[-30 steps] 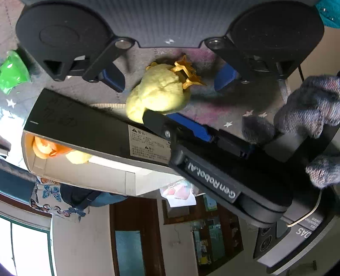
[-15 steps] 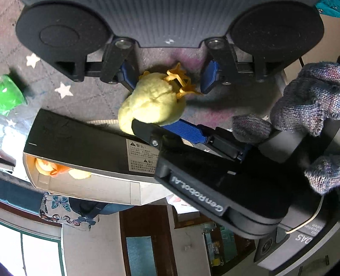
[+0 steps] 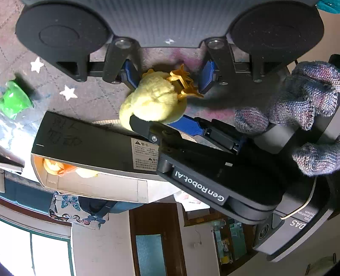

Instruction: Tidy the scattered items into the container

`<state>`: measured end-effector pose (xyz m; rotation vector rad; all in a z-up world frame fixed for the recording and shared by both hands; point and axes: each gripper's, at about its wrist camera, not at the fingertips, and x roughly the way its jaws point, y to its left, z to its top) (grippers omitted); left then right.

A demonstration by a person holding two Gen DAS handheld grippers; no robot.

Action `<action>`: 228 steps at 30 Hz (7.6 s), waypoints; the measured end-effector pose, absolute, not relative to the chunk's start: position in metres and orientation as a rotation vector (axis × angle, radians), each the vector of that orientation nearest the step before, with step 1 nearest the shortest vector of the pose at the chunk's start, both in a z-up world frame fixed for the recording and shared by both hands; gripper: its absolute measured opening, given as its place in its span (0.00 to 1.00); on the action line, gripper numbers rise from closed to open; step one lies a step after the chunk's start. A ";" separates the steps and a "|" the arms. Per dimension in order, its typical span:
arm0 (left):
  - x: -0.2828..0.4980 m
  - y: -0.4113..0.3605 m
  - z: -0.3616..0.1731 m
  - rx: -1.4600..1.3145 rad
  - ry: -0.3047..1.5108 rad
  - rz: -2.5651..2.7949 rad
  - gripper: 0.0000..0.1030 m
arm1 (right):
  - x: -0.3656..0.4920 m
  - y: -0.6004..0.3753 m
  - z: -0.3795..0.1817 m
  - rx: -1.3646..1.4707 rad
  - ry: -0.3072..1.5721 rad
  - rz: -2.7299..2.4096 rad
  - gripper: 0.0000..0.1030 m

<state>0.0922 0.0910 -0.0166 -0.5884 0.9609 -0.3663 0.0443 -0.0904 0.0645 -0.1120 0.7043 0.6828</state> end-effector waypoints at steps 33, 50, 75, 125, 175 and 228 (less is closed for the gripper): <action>0.209 0.093 0.069 -0.540 0.778 -0.360 0.41 | 0.158 -0.073 0.144 -0.160 0.553 0.694 0.59; 0.252 0.103 0.019 -0.623 0.908 -0.280 0.39 | 0.214 -0.073 0.102 -0.130 0.705 0.737 0.59; 0.227 0.086 0.037 -0.542 0.873 -0.260 0.39 | 0.181 -0.105 0.127 -0.077 0.634 0.677 0.73; 0.133 0.011 0.004 -0.477 0.982 -0.357 0.39 | 0.132 -0.210 0.070 -0.194 0.701 0.528 0.88; 0.127 0.005 0.001 -0.281 0.968 -0.538 0.39 | 0.099 -0.149 0.060 -0.267 0.703 0.734 0.69; 0.134 0.012 -0.015 -0.429 1.064 -0.421 0.35 | 0.090 -0.152 0.061 -0.202 0.700 0.678 0.57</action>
